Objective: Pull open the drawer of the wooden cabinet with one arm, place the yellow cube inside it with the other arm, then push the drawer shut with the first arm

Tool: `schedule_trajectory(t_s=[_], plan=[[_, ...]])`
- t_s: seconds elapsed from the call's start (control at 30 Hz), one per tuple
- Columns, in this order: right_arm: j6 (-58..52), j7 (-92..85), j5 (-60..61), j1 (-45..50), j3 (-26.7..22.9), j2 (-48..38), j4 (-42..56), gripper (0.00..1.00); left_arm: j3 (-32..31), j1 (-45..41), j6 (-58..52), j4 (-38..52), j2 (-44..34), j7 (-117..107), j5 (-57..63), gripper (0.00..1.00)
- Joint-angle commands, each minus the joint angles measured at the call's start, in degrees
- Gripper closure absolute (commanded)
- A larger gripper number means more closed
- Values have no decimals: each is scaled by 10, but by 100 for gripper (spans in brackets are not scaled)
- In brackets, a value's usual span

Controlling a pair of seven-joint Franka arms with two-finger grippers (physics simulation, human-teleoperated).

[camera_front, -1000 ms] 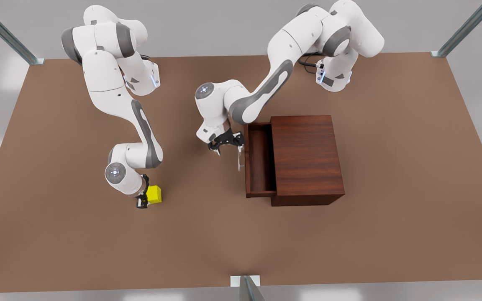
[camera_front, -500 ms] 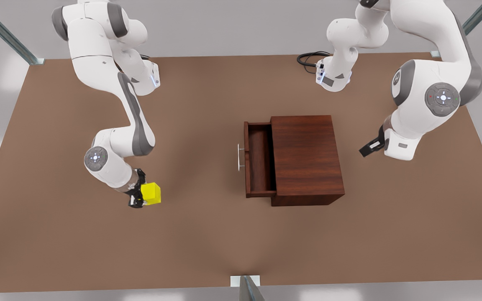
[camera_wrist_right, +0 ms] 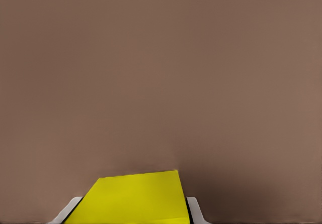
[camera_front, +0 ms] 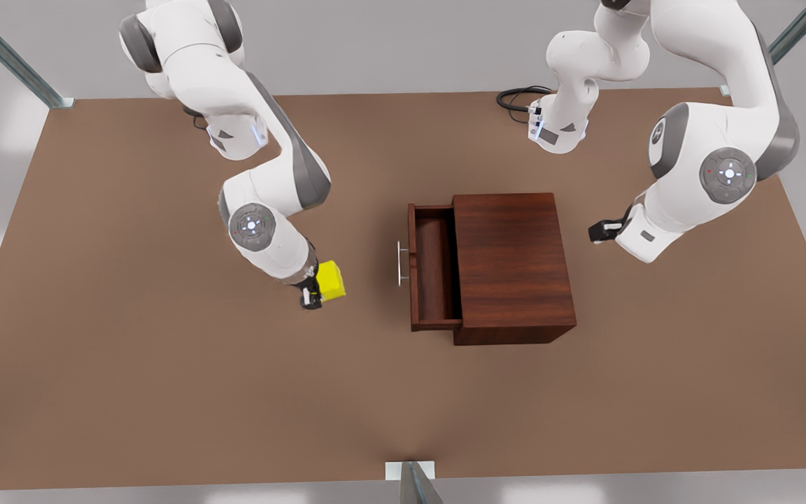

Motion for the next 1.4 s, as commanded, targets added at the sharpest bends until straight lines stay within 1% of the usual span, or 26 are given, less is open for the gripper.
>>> schedule_trajectory(t_s=[0.0,0.07,0.17,0.2,0.3,0.33,0.47,0.8,0.83,0.87,0.97,1.0,1.03,1.07,1.1,1.13,1.17,1.2,1.23,1.27,1.3,1.33,1.37], plan=[[-40,233,21,16,0,8,21,34,-1,-2,-3,0,-1,155,0,0],[-56,284,26,31,0,42,82,34,0,-1,-2,-1,-2,155,1,0],[-53,357,35,34,27,64,133,34,1,-1,-2,-1,-1,154,1,0],[-47,372,37,44,29,68,137,34,1,-1,-2,-1,-2,154,1,0],[-33,434,37,60,35,121,191,34,0,-1,-9,-5,-3,147,1,0],[-16,446,37,71,34,131,195,34,0,-1,-8,-5,-2,147,1,0],[-7,474,37,92,39,168,234,34,0,-2,-11,-4,-1,145,2,0],[37,486,33,126,34,224,253,34,-2,-3,-9,-3,-1,145,4,0],[37,485,30,126,35,226,253,29,-2,-3,-9,-3,-1,145,4,0],[37,482,30,126,35,226,253,0,-2,-3,-9,-3,-1,145,4,0],[11,477,0,115,26,207,253,0,-2,-3,-9,-1,-1,145,4,0],[-17,453,-4,90,24,186,253,0,-3,-3,-9,2,1,142,3,0],[-58,405,-4,44,26,162,253,0,-6,-12,-6,10,3,79,-4,0],[-100,334,-4,-7,25,145,253,0,-16,-51,-5,24,9,-46,-6,27],[-138,252,-7,-62,24,134,253,0,-17,-103,-5,29,18,-173,-9,85],[-172,155,-8,-117,25,122,253,0,-17,-130,-5,63,34,-282,-31,100],[-184,44,-9,-178,28,108,250,0,-17,-152,0,82,44,-429,-59,100],[-178,-182,-10,-238,32,78,231,0,-17,-195,35,99,57,-608,-59,100],[-170,-365,-37,-257,30,42,174,0,-17,-216,67,100,64,-716,-58,100],[-134,-594,-54,-271,20,-7,83,0,-17,-242,110,101,72,-834,-55,100],[-90,-776,-55,-273,-4,-72,-12,0,-17,-261,139,102,81,-908,-60,100],[-94,-961,-75,-274,-29,-125,-85,0,-18,-287,148,102,92,-963,-61,100],[-112,-1079,-116,-275,-38,-162,-133,0,-16,-320,171,111,116,-1034,-51,100]])
